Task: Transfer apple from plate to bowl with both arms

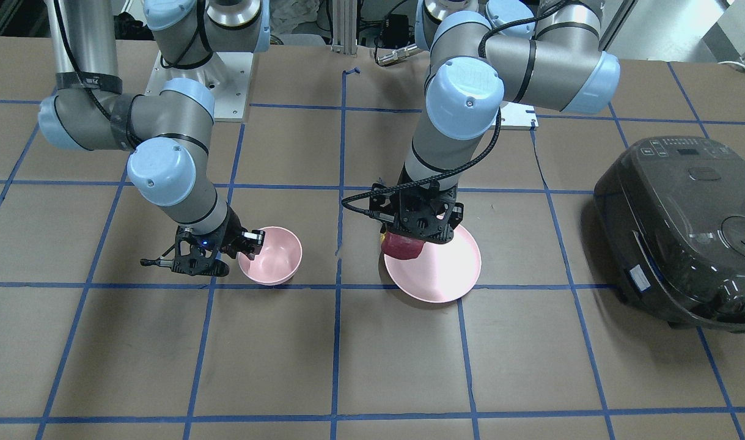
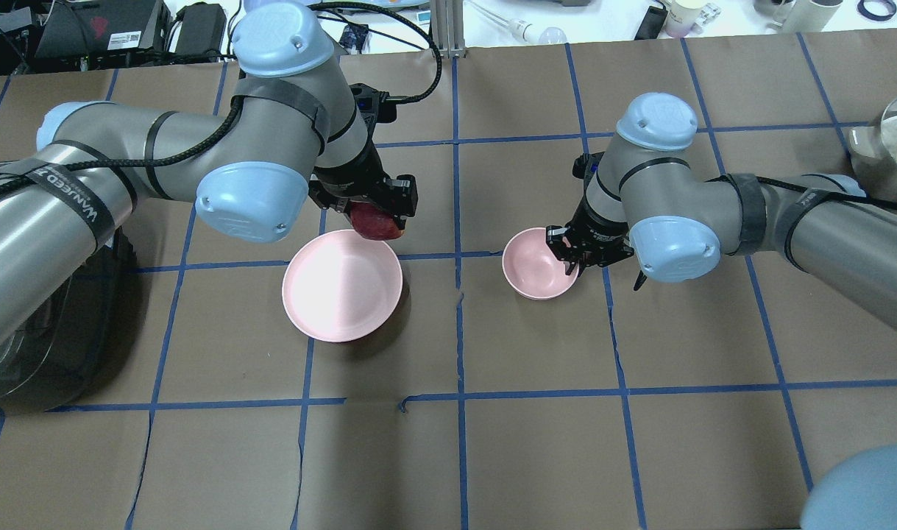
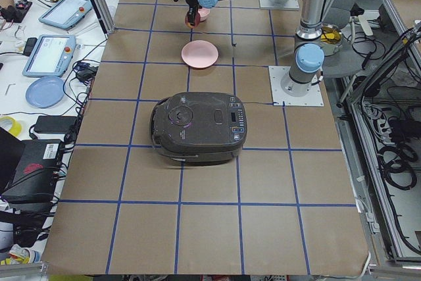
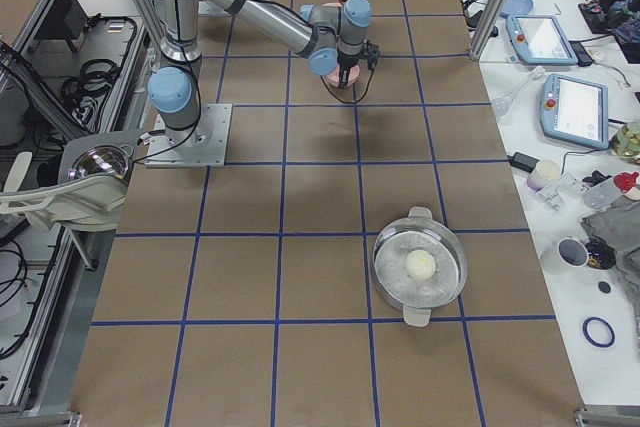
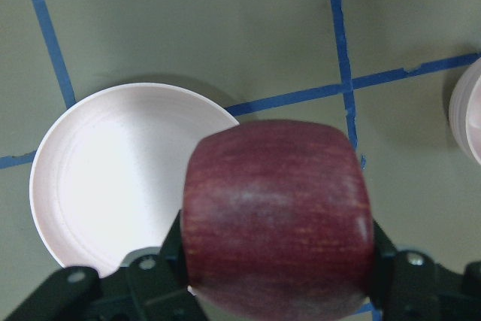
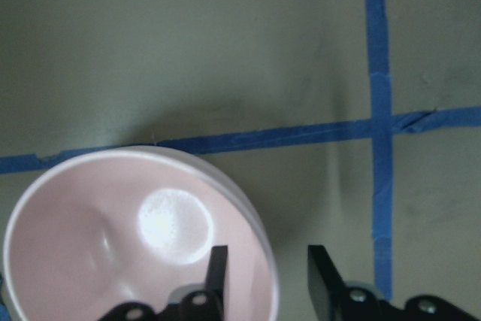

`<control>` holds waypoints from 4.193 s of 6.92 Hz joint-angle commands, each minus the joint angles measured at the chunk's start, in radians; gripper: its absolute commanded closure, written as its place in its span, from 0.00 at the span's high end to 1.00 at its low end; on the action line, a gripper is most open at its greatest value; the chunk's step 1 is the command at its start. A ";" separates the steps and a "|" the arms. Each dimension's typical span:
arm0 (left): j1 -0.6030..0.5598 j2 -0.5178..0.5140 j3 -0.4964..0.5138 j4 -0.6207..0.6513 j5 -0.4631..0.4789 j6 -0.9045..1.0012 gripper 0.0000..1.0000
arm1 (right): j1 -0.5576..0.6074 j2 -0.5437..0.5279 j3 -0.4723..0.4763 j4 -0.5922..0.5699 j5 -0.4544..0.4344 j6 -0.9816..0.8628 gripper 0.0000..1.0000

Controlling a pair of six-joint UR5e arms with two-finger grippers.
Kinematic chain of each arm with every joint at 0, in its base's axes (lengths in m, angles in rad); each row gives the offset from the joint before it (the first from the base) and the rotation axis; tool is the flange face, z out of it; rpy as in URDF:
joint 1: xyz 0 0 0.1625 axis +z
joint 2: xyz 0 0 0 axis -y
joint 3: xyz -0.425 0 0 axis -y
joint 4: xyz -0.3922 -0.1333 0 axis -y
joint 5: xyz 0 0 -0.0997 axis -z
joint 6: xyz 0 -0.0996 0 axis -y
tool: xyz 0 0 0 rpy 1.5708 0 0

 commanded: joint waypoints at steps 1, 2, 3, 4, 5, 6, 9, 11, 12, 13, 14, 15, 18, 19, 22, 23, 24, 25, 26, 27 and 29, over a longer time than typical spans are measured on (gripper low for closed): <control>-0.003 -0.006 0.002 0.004 -0.078 -0.124 0.05 | -0.012 -0.079 -0.156 0.193 -0.121 -0.011 1.00; -0.016 -0.032 0.011 0.011 -0.097 -0.220 0.05 | -0.012 -0.130 -0.240 0.314 -0.150 -0.012 1.00; -0.061 -0.052 0.010 0.121 -0.170 -0.384 0.06 | -0.008 -0.170 -0.326 0.439 -0.146 -0.012 1.00; -0.113 -0.095 0.010 0.210 -0.190 -0.515 0.05 | -0.007 -0.199 -0.417 0.549 -0.142 -0.014 1.00; -0.172 -0.130 0.012 0.284 -0.190 -0.602 0.05 | -0.010 -0.204 -0.480 0.655 -0.139 -0.015 1.00; -0.214 -0.173 0.010 0.335 -0.190 -0.619 0.05 | -0.014 -0.219 -0.497 0.674 -0.139 -0.018 1.00; -0.260 -0.242 0.012 0.392 -0.189 -0.706 0.05 | -0.009 -0.235 -0.497 0.688 -0.145 -0.020 1.00; -0.265 -0.265 0.013 0.415 -0.189 -0.713 0.10 | -0.012 -0.233 -0.501 0.684 -0.139 -0.021 1.00; -0.265 -0.276 0.013 0.435 -0.190 -0.713 0.13 | -0.008 -0.235 -0.499 0.682 -0.137 -0.023 1.00; -0.268 -0.276 0.013 0.435 -0.189 -0.716 0.36 | -0.012 -0.235 -0.500 0.685 -0.139 -0.023 1.00; -0.268 -0.279 0.012 0.436 -0.189 -0.719 0.51 | -0.006 -0.235 -0.499 0.684 -0.139 -0.023 1.00; -0.270 -0.279 0.013 0.441 -0.187 -0.719 0.66 | -0.007 -0.232 -0.500 0.682 -0.140 -0.023 1.00; -0.270 -0.265 0.015 0.476 -0.190 -0.767 0.87 | -0.007 -0.232 -0.499 0.682 -0.139 -0.023 1.00; -0.268 -0.253 0.015 0.476 -0.189 -0.764 0.95 | -0.007 -0.233 -0.499 0.684 -0.142 -0.023 1.00; -0.225 -0.193 -0.008 0.438 -0.184 -0.579 1.00 | -0.006 -0.230 -0.499 0.679 -0.139 -0.024 1.00; -0.195 -0.142 -0.013 0.361 -0.180 -0.485 1.00 | -0.006 -0.230 -0.499 0.679 -0.139 -0.023 1.00; -0.149 -0.079 -0.019 0.281 -0.171 -0.361 1.00 | -0.006 -0.229 -0.499 0.679 -0.139 -0.024 1.00; -0.094 -0.017 -0.009 0.168 -0.158 -0.239 1.00 | -0.006 -0.229 -0.499 0.679 -0.137 -0.024 1.00; -0.036 0.042 0.002 0.072 -0.157 -0.218 1.00 | -0.006 -0.230 -0.499 0.679 -0.137 -0.024 1.00; 0.020 0.096 0.004 -0.026 -0.128 -0.100 1.00 | -0.006 -0.229 -0.499 0.679 -0.137 -0.024 1.00; 0.109 0.169 0.074 -0.201 0.014 -0.055 1.00 | -0.004 -0.229 -0.499 0.679 -0.137 -0.023 1.00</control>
